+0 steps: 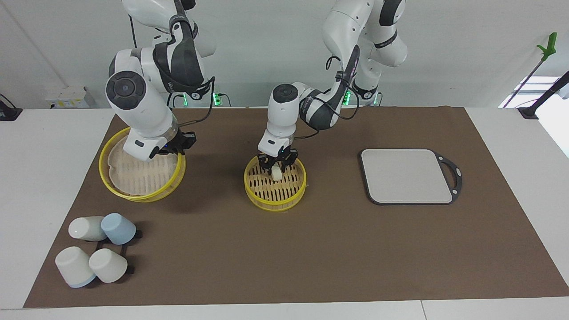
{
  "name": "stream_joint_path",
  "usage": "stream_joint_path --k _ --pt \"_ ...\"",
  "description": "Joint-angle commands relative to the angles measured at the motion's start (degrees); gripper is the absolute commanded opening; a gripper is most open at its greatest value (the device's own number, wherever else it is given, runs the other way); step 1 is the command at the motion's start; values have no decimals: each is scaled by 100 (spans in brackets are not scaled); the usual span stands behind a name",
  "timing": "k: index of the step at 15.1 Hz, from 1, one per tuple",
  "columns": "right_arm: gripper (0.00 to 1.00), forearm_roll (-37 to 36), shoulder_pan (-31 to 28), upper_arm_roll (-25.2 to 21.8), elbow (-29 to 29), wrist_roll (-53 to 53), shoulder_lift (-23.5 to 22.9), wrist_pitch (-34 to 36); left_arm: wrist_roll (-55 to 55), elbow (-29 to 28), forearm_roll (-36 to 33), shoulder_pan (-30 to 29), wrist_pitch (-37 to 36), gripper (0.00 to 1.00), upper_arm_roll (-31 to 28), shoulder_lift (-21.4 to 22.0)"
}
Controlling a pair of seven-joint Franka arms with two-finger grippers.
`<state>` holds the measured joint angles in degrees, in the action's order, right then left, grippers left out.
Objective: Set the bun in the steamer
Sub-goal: 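Lower the white bun into the open steamer and open the left gripper, then withdraw the left gripper while the right gripper carries the lid over the steamer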
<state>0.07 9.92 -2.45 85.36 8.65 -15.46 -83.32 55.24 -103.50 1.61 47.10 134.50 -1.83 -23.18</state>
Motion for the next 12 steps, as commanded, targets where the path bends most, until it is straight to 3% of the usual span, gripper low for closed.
stream_joint_path --k 1,4,8,12 --pt "0 -86 -34 34 166 6 175 -106 171 -13 -126 27 -20 100 -90 42" --pt "0 -25 332 87 166 -449 175 -377 84 -30 -126 -226 -632 100 -125 461" --pt "0 194 1316 105 166 -1932 175 -921 -1204 49 -126 -1420 -2371 100 -125 1464" --pt "0 801 2292 105 534 -3630 -61 -2694 -3190 154 -135 -2844 -3384 100 -134 2106"
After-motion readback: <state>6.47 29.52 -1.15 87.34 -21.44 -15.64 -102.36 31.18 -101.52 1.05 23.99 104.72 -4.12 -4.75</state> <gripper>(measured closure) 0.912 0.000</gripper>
